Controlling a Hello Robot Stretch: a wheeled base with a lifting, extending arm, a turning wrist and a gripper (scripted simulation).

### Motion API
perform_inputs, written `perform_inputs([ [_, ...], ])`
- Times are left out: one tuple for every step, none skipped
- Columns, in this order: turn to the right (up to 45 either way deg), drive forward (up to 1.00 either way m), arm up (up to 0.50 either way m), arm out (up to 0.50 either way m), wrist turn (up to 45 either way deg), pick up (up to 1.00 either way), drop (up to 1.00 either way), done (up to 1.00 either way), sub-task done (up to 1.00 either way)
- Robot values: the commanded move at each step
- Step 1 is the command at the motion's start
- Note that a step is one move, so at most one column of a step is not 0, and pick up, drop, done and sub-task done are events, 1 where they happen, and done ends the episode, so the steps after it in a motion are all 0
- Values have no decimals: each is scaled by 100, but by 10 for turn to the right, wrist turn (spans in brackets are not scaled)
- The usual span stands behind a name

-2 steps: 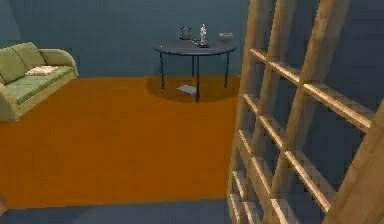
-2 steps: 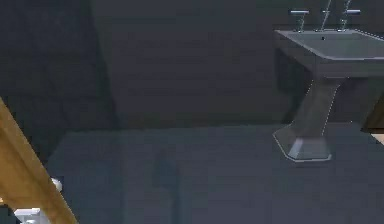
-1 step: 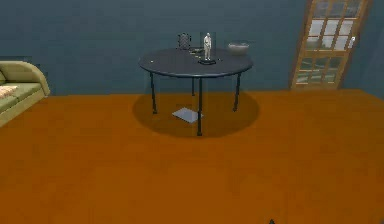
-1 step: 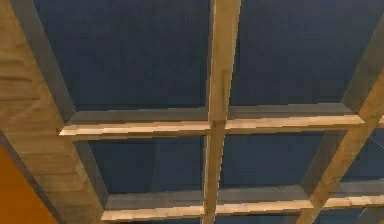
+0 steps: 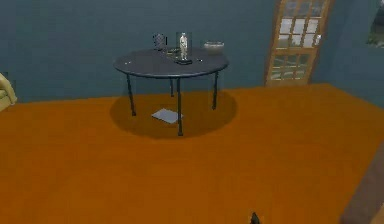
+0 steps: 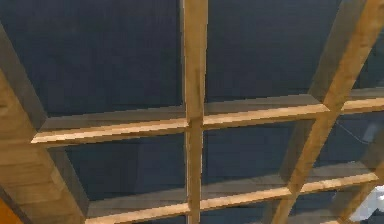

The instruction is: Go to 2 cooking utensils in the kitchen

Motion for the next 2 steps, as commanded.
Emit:
perform_inputs([
  [0, 45, 0, 0, 0, 0, 0, 0, 0],
  [150, 0, 0, 0, 0, 0, 0, 0, 0],
])
